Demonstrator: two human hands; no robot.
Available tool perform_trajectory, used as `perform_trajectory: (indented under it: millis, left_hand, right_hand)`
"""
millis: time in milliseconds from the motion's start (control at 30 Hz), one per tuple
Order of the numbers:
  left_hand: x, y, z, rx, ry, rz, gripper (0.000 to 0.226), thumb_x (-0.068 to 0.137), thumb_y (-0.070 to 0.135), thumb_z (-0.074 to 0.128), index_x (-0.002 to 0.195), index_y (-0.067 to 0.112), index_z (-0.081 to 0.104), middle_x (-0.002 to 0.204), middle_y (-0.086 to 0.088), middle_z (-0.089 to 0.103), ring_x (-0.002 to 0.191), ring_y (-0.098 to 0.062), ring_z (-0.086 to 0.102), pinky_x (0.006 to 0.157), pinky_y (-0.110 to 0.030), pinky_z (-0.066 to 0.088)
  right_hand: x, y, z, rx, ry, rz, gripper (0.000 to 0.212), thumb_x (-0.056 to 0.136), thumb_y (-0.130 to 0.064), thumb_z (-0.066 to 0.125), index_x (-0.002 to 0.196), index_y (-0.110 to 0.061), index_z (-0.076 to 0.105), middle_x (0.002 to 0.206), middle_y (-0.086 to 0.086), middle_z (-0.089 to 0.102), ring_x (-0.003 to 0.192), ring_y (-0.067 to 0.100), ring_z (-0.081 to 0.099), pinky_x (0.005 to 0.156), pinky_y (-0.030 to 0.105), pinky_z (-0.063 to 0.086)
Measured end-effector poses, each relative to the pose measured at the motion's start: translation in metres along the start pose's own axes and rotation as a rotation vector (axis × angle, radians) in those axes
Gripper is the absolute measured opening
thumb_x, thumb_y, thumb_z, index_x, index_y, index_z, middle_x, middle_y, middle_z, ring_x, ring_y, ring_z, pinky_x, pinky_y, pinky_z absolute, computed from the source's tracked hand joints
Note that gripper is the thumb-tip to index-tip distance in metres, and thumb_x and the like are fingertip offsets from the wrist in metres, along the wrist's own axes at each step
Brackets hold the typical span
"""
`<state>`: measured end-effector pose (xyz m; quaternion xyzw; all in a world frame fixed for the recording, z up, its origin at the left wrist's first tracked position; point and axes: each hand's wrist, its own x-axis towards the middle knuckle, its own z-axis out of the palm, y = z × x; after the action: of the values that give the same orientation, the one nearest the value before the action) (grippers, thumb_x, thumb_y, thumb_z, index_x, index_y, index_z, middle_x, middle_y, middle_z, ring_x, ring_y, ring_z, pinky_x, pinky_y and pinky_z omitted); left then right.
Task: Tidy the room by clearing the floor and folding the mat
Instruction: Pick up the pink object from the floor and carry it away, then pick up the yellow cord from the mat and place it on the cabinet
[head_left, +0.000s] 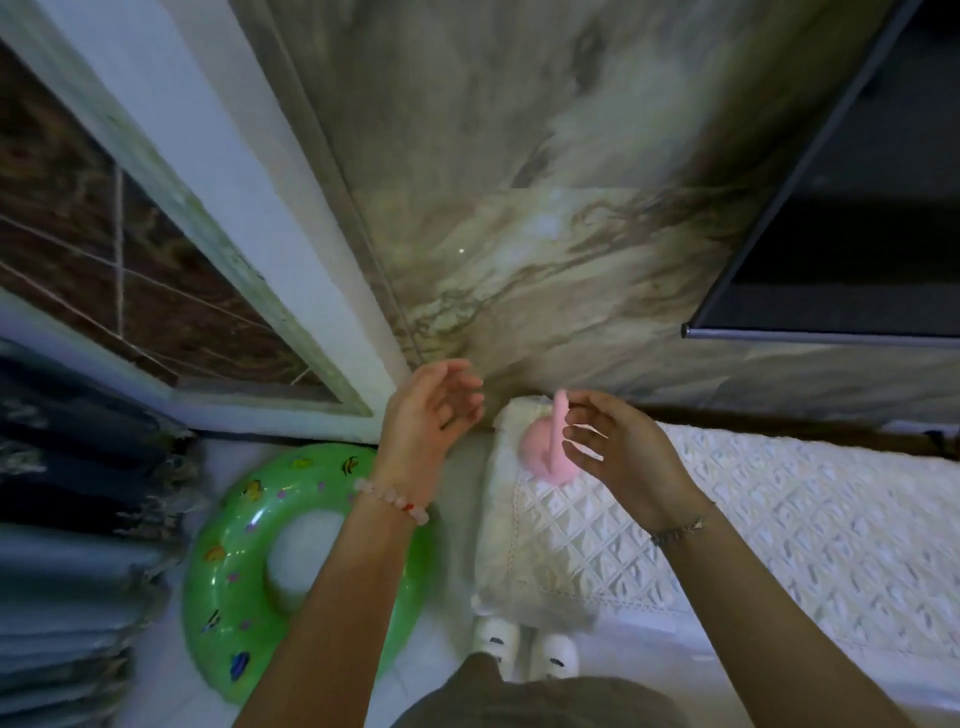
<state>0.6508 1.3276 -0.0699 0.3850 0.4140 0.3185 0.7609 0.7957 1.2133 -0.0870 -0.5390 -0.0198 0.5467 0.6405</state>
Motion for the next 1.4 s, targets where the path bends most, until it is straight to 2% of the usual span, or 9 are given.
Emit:
perform_trajectory:
  millis: [167,300,433,533,633,867,1000,1400]
  left_hand:
    - [-0.020,0.015,-0.005,-0.059,0.047,0.066,0.021,0.095,0.015,0.045,0.079,0.013,0.058,0.063,0.003,0.064,0.061,-0.010,0.061,0.065,-0.024,0.053]
    - [-0.027,0.030,-0.009,-0.059,-0.019,0.109,0.018,0.095,0.014,0.046,0.081,0.013,0.057,0.067,0.002,0.062,0.063,-0.012,0.060,0.069,-0.026,0.052]
    - [-0.026,0.044,-0.012,-0.058,-0.105,0.107,0.016,0.095,0.014,0.047,0.083,0.012,0.057,0.069,0.000,0.061,0.062,-0.012,0.060,0.066,-0.025,0.052]
    - [-0.025,0.055,-0.017,-0.032,-0.176,0.095,0.014,0.095,0.015,0.048,0.085,0.012,0.058,0.071,0.000,0.060,0.062,-0.011,0.059,0.065,-0.024,0.053]
    - [-0.026,0.069,-0.027,-0.006,-0.253,0.065,0.015,0.095,0.014,0.047,0.084,0.012,0.057,0.072,-0.001,0.058,0.061,-0.011,0.058,0.068,-0.025,0.050]
    - [-0.029,0.089,-0.061,0.066,-0.453,-0.010,0.016,0.095,0.011,0.045,0.084,0.012,0.056,0.068,0.000,0.059,0.056,-0.009,0.056,0.061,-0.023,0.050]
    - [-0.039,0.088,-0.066,0.117,-0.567,-0.059,0.017,0.095,0.010,0.045,0.083,0.011,0.057,0.063,0.003,0.062,0.056,-0.010,0.058,0.064,-0.027,0.048]
    - [-0.135,0.060,-0.063,0.197,-0.823,-0.179,0.017,0.094,0.012,0.046,0.081,0.014,0.058,0.061,0.006,0.062,0.055,-0.009,0.056,0.058,-0.024,0.047]
  right_hand:
    - [-0.009,-0.010,0.019,-0.010,-0.040,-0.036,0.025,0.097,-0.017,0.041,0.085,-0.014,0.063,0.063,-0.003,0.061,0.061,0.010,0.059,0.072,0.026,0.046]
    - [-0.020,-0.016,0.033,-0.004,-0.062,-0.091,0.023,0.097,-0.019,0.041,0.088,-0.014,0.061,0.064,-0.004,0.060,0.063,0.010,0.058,0.073,0.026,0.046]
    - [-0.032,-0.017,0.047,-0.001,-0.033,-0.171,0.022,0.097,-0.019,0.040,0.090,-0.013,0.060,0.070,-0.001,0.057,0.065,0.012,0.055,0.077,0.027,0.046]
    - [-0.041,-0.013,0.059,0.018,0.001,-0.243,0.021,0.097,-0.020,0.042,0.090,-0.013,0.061,0.069,-0.002,0.057,0.062,0.010,0.057,0.073,0.026,0.046]
    - [-0.053,-0.005,0.076,0.047,0.058,-0.298,0.022,0.097,-0.021,0.041,0.090,-0.014,0.061,0.071,-0.003,0.056,0.064,0.011,0.056,0.069,0.024,0.047]
    - [-0.087,0.029,0.117,0.159,0.245,-0.434,0.020,0.095,-0.018,0.044,0.087,-0.014,0.062,0.068,-0.002,0.056,0.065,0.014,0.052,0.075,0.028,0.043]
    - [-0.118,0.052,0.122,0.206,0.360,-0.516,0.022,0.094,-0.015,0.044,0.085,-0.015,0.065,0.068,-0.001,0.058,0.069,0.016,0.054,0.078,0.031,0.046]
    - [-0.237,0.119,0.113,0.274,0.598,-0.658,0.021,0.093,-0.015,0.046,0.085,-0.015,0.064,0.069,-0.001,0.059,0.067,0.013,0.060,0.080,0.029,0.048]
